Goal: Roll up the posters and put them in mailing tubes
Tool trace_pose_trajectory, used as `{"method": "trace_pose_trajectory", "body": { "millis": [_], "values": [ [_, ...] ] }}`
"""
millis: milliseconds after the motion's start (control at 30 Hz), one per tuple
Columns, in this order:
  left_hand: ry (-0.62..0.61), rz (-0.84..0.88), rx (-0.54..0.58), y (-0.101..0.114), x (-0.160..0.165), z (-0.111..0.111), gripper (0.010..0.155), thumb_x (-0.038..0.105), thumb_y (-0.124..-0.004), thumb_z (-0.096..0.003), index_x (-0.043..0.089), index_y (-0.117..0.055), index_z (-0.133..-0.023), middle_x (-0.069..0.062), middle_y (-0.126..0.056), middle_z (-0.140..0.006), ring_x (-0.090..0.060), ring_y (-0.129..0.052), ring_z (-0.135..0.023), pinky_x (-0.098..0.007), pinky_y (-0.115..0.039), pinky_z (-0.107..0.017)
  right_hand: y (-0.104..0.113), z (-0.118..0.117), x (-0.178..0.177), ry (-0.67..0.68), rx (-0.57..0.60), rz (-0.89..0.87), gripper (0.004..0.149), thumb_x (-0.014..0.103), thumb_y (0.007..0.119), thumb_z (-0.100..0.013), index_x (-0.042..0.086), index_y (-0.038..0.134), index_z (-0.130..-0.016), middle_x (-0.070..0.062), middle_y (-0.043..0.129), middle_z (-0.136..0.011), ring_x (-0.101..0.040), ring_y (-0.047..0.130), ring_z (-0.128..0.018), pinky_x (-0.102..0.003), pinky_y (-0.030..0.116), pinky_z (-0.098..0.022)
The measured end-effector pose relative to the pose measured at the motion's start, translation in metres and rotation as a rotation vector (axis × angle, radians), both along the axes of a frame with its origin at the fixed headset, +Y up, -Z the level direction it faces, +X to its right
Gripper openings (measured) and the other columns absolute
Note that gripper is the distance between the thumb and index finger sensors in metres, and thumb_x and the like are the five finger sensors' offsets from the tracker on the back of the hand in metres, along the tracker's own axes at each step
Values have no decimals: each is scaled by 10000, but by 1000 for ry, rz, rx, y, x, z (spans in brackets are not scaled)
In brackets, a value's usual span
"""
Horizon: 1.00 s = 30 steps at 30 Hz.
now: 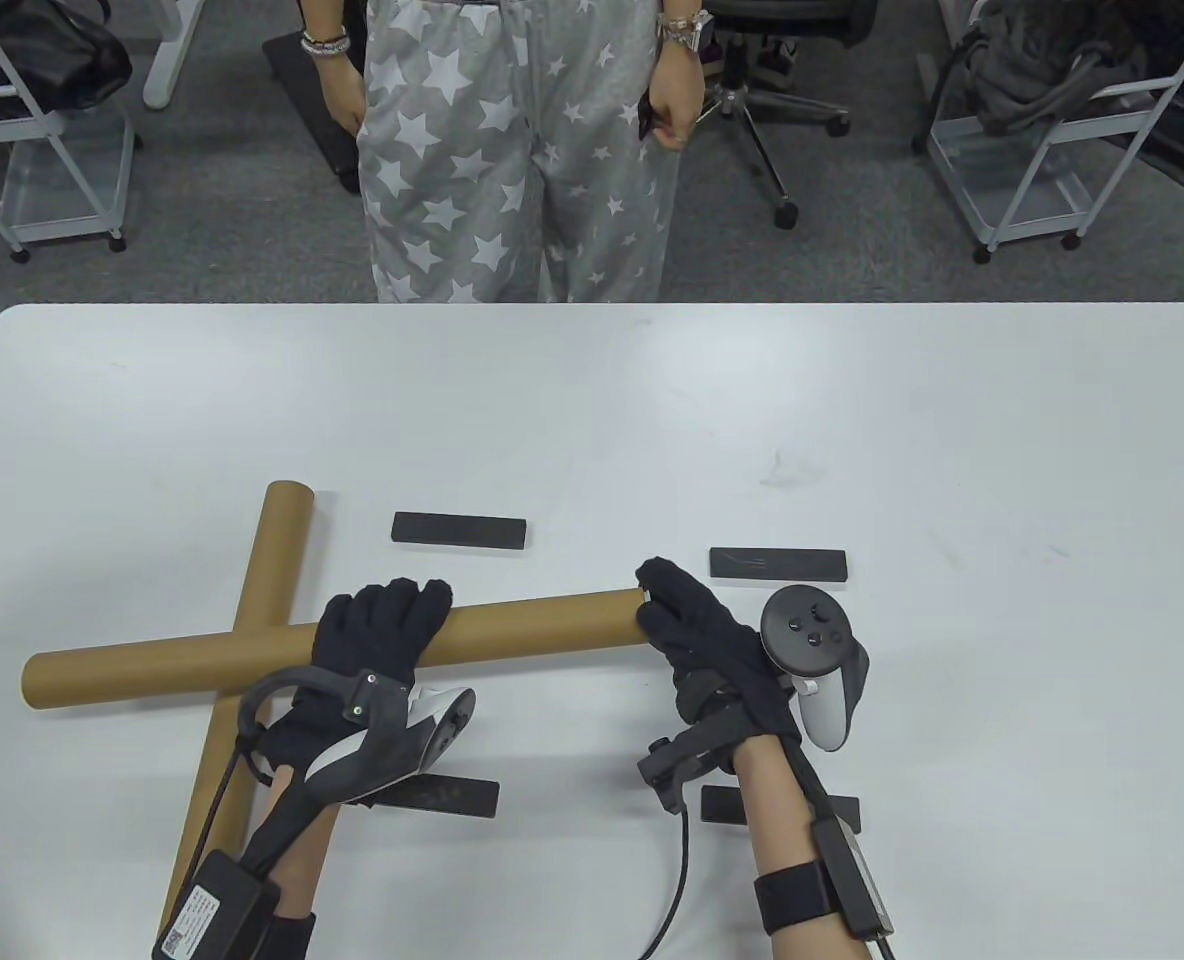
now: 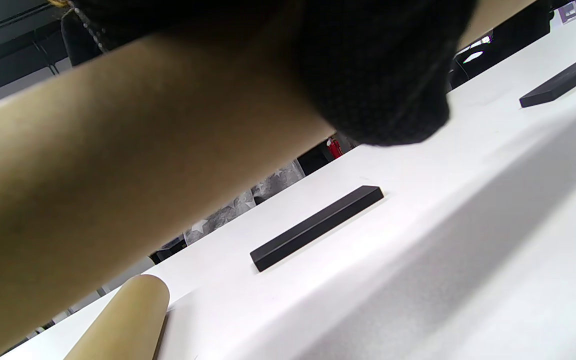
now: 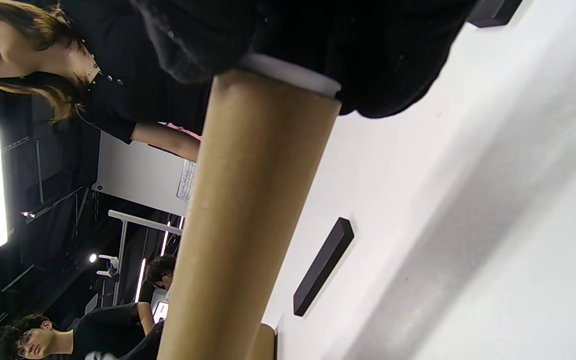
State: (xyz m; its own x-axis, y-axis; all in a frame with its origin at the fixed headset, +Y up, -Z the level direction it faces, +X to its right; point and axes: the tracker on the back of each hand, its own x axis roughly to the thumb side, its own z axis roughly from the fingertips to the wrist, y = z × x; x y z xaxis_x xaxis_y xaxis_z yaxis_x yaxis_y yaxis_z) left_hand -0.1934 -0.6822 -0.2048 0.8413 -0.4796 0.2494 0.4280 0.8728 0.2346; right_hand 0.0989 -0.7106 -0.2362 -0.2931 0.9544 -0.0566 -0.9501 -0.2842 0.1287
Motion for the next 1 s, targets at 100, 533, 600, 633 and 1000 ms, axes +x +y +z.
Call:
{"method": "trace_pose_trajectory", "body": {
  "millis": [100, 533, 600, 633, 1000],
  "values": [
    [1, 3, 0, 0, 1, 0, 889, 389, -873, -399, 290, -435, -1166, 20, -642, -1158, -240, -829, -1026, -459, -740, -803, 2, 4, -5, -12, 15, 3, 591, 281, 656, -554, 19, 543, -1072, -300, 579, -1100, -534, 691, -932, -591, 700, -669],
    [19, -3, 3, 1, 1, 0, 890, 382, -879, -398, 273, -449, -1169, 4, -655, -1155, -253, -842, -1017, -476, -752, -791, 8, 13, -38, 65, 49, 5, 847, 365, 605, -574, -147, 180, -1099, -461, 197, -1126, -715, 346, -968, -726, 487, -677],
    [19, -6, 2, 1, 1, 0, 888, 384, -878, -398, 279, -447, -1168, 7, -656, -1154, -251, -841, -1018, -474, -751, -792, 7, 12, -34, 72, 39, 10, 843, 368, 608, -573, -144, 197, -1101, -458, 217, -1130, -708, 368, -971, -726, 493, -677],
    [19, -6, -2, 1, 1, 0, 888, 386, -877, -398, 283, -446, -1168, 8, -655, -1155, -252, -840, -1019, -472, -750, -793, 7, 12, -31, 78, 28, -1, 844, 371, 608, -573, -148, 203, -1101, -461, 232, -1130, -705, 378, -972, -727, 496, -676],
    [26, -18, -12, 2, 0, 0, 889, 389, -873, -402, 281, -440, -1172, 4, -652, -1158, -252, -837, -1020, -474, -748, -795, 20, 13, 26, -18, 33, 145, 830, 372, 614, -571, -135, 235, -1109, -456, 278, -1134, -704, 411, -970, -749, 489, -668]
  ]
}}
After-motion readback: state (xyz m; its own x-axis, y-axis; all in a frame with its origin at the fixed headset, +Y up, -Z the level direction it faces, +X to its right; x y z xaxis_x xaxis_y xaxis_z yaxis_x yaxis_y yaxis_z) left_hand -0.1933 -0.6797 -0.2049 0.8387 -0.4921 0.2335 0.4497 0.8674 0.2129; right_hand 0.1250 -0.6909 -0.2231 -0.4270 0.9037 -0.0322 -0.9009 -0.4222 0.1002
